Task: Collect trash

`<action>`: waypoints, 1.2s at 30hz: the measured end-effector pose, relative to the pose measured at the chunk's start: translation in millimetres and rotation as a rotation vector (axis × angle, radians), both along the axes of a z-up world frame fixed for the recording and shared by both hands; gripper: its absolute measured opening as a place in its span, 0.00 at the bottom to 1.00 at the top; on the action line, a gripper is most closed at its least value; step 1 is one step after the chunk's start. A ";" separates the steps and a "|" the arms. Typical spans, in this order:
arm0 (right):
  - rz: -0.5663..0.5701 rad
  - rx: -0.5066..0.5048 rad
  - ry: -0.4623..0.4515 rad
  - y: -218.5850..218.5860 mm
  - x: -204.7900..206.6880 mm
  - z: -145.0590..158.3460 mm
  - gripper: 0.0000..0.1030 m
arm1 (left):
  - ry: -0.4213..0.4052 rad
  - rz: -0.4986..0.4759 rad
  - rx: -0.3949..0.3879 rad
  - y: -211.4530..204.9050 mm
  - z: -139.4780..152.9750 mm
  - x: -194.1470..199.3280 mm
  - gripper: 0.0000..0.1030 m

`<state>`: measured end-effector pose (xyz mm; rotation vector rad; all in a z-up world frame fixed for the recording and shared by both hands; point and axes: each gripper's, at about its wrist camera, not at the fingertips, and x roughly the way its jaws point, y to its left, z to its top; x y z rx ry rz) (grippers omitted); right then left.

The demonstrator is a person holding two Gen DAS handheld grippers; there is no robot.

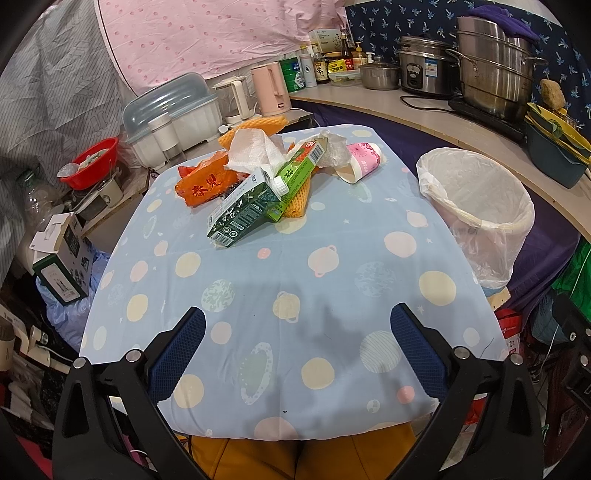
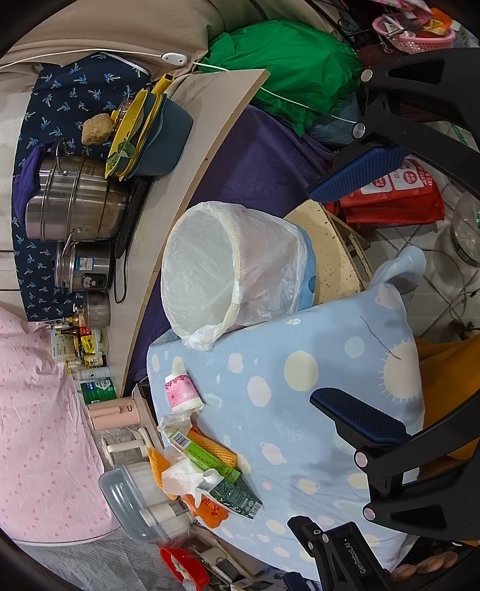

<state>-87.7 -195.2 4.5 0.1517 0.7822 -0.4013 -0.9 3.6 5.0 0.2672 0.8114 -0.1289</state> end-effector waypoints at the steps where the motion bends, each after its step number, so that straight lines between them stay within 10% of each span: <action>1: 0.000 -0.001 0.000 0.6 0.7 0.1 0.93 | 0.000 0.000 0.000 0.3 0.4 0.0 0.93; 36: 0.016 0.012 0.021 8.2 36.2 -17.2 0.93 | 0.052 0.046 -0.068 15.7 -13.7 32.3 0.93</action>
